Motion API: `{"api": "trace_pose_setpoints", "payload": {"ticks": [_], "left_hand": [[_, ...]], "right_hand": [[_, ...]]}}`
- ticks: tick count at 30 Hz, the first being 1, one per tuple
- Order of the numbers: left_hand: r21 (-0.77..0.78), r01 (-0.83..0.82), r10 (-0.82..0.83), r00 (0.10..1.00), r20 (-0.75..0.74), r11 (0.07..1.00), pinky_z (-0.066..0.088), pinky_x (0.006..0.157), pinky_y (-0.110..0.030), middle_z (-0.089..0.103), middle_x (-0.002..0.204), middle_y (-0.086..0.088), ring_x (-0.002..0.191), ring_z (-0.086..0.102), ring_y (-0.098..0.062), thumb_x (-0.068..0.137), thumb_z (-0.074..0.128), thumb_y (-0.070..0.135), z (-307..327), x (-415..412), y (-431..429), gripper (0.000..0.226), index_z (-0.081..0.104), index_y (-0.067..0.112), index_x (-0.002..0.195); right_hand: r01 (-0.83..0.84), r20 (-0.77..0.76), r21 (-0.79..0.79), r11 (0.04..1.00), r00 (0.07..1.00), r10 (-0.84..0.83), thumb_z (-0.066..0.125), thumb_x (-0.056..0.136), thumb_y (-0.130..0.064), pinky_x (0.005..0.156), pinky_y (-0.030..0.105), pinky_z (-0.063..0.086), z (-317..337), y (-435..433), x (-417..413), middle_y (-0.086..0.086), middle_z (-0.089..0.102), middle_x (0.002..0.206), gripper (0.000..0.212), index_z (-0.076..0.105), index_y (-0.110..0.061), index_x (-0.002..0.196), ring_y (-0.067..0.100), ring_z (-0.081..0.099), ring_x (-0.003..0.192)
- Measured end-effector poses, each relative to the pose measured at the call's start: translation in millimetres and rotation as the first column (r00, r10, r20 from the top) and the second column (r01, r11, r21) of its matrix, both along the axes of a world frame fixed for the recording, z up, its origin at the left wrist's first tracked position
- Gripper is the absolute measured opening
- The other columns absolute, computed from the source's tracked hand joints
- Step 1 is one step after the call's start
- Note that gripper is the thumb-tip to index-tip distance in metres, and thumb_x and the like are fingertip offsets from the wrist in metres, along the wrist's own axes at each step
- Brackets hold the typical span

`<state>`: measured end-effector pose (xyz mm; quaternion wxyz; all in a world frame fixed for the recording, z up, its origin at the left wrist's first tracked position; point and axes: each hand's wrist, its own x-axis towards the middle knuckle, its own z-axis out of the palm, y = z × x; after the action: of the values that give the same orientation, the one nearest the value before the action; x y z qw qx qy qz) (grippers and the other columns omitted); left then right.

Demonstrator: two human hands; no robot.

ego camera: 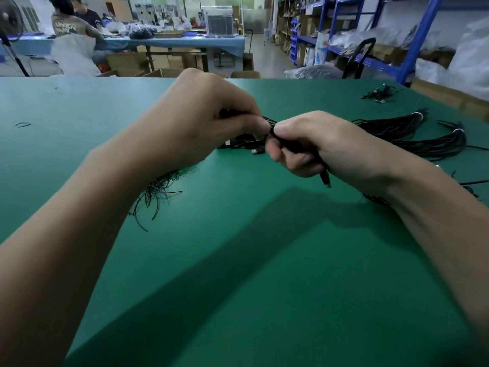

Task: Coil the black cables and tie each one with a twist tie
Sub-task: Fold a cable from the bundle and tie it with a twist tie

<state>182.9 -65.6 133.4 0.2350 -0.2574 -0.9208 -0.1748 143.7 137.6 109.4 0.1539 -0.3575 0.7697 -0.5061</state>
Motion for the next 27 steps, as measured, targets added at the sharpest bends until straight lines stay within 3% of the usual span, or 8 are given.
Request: {"api": "trace_pose_setpoints", "payload": {"ticks": [5, 10, 13, 17, 19, 23, 27], "left_hand": [[0.064, 0.025, -0.028, 0.998, 0.050, 0.998, 0.049, 0.078, -0.033, 0.074, 0.087, 0.011, 0.082, 0.066, -0.008, 0.092, 0.064, 0.044, -2.4, -3.0, -8.6, 0.021, 0.079, 0.031, 0.099], [-0.112, 0.096, -0.102, 0.994, -0.049, 0.989, 0.045, 0.085, -0.037, 0.073, 0.105, 0.008, 0.094, 0.059, -0.013, 0.095, 0.067, 0.034, -4.2, -4.3, -6.3, 0.024, 0.075, 0.032, 0.118], [-0.136, 0.130, -0.138, 0.989, -0.055, 0.982, 0.049, 0.081, -0.042, 0.074, 0.097, 0.006, 0.088, 0.064, -0.017, 0.092, 0.071, 0.036, -4.6, -4.1, -4.1, 0.021, 0.078, 0.028, 0.110], [-0.109, 0.125, -0.130, 0.991, -0.042, 0.986, 0.049, 0.078, -0.040, 0.073, 0.086, 0.007, 0.080, 0.062, -0.012, 0.090, 0.074, 0.035, -7.9, -4.3, -1.9, 0.014, 0.081, 0.023, 0.096], [-0.103, 0.115, -0.118, 0.993, -0.020, 0.988, 0.050, 0.079, -0.037, 0.072, 0.087, 0.008, 0.081, 0.062, -0.011, 0.091, 0.073, 0.036, -10.6, -5.8, -1.8, 0.015, 0.079, 0.023, 0.096], [-0.082, 0.073, -0.066, 0.995, 0.076, 0.994, 0.038, 0.071, -0.006, 0.069, 0.090, 0.012, 0.079, 0.060, -0.003, 0.092, 0.068, 0.037, -19.4, -11.6, -2.3, 0.019, 0.077, 0.023, 0.101], [0.009, 0.056, -0.057, 0.983, 0.174, 0.998, 0.037, 0.066, -0.002, 0.073, 0.091, 0.013, 0.079, 0.061, 0.007, 0.093, 0.069, 0.036, -26.6, -14.1, -4.0, 0.019, 0.077, 0.023, 0.103]], "right_hand": [[-0.133, 0.073, 0.006, 0.991, 0.989, 0.132, 0.036, 0.108, -0.019, 0.048, 0.019, 0.021, -2.9, 5.6, 1.2, -0.005, 0.031, 0.055, 0.033, 0.056, -0.007, 0.085, 0.011, 0.022, 0.052], [-0.129, 0.094, 0.053, 0.990, 0.988, 0.124, 0.038, 0.108, -0.021, 0.048, 0.017, 0.024, -8.0, 7.5, -2.6, -0.005, 0.033, 0.056, 0.032, 0.056, -0.007, 0.085, 0.011, 0.024, 0.053], [-0.163, 0.156, 0.035, 0.986, 0.975, 0.156, 0.040, 0.106, -0.023, 0.047, 0.017, 0.025, -9.8, 9.0, -5.0, -0.004, 0.032, 0.056, 0.031, 0.057, -0.006, 0.086, 0.011, 0.024, 0.052], [-0.192, 0.183, 0.040, 0.981, 0.966, 0.182, 0.044, 0.103, -0.025, 0.049, 0.018, 0.031, -10.2, 12.0, -6.5, 0.000, 0.042, 0.057, 0.032, 0.062, -0.004, 0.088, 0.013, 0.035, 0.052], [-0.167, 0.150, 0.057, 0.984, 0.976, 0.157, 0.046, 0.104, -0.024, 0.050, 0.018, 0.039, -9.2, 12.7, -7.7, 0.002, 0.052, 0.059, 0.032, 0.065, -0.003, 0.091, 0.012, 0.044, 0.051], [-0.074, 0.085, 0.108, 0.991, 0.994, 0.065, 0.047, 0.105, -0.020, 0.052, 0.021, 0.049, -8.7, 8.6, -9.2, 0.009, 0.067, 0.066, 0.031, 0.068, 0.000, 0.093, 0.015, 0.059, 0.054], [-0.017, 0.110, 0.115, 0.993, 0.994, 0.004, 0.048, 0.106, -0.021, 0.053, 0.021, 0.054, -10.5, 3.9, -8.3, 0.013, 0.075, 0.074, 0.032, 0.067, 0.003, 0.095, 0.017, 0.068, 0.058]]}}
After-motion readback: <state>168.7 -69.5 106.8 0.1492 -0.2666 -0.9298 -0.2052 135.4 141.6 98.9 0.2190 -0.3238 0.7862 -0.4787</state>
